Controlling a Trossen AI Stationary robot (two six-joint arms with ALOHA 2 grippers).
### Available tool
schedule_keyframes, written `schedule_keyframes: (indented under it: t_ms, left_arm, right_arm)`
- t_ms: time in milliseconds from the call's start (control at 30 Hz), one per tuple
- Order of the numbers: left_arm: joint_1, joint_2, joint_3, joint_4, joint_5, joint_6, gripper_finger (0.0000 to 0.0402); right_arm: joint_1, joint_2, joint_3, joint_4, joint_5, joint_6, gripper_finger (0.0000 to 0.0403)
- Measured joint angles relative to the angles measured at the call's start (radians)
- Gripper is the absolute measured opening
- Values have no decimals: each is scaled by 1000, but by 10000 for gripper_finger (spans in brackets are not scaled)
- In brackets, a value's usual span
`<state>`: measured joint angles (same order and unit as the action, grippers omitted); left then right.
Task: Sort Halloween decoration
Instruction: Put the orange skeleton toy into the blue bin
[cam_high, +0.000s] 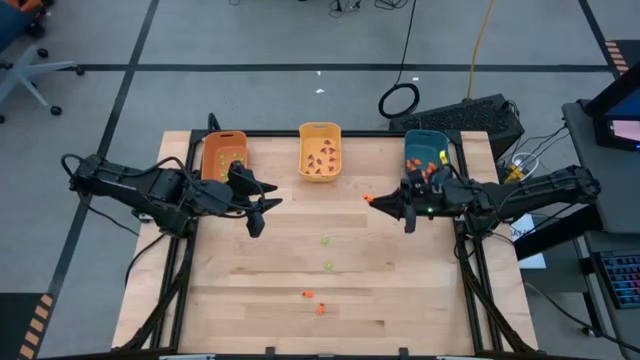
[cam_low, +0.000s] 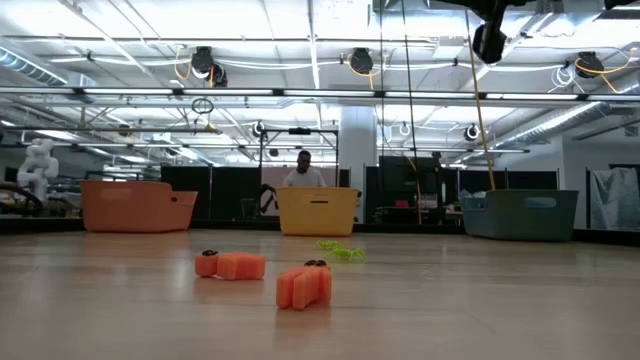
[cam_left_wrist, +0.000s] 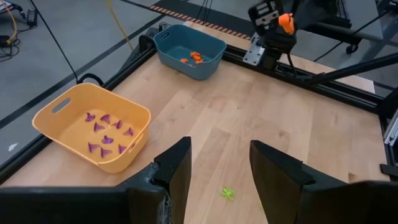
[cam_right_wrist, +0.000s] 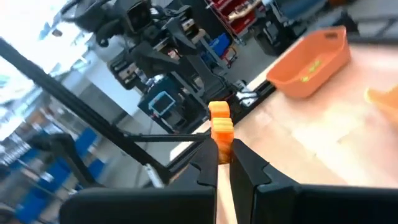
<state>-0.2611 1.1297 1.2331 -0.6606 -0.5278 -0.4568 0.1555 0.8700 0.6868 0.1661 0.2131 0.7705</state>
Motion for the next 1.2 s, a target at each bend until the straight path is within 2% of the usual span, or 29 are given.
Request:
schedule_keyframes:
  t_ms: [300, 600, 833, 933, 1033, 1200]
  left_arm:
    - [0, 0, 0, -11, 0, 1, 161]
    - [0, 0, 0, -41, -1, 1, 161]
    - [0, 0, 0, -41, -24, 1, 161]
    - [0, 0, 0, -41, -31, 2, 161]
    - [0, 0, 0, -40, -60, 2, 161]
    - [8, 0, 0, -40, -149, 3, 161]
  right_arm:
    - [1, 0, 0, -72, 15, 203, 2]
    - [-17, 0, 0, -82, 162, 236, 2]
    - [-46, 0, 0, -221, 323, 333, 2]
    - [-85, 0, 23, -356, 337, 388, 2]
    - [-145, 0, 93, -582, 328, 417, 2]
    - [-265, 0, 236, -940, 284, 384, 2]
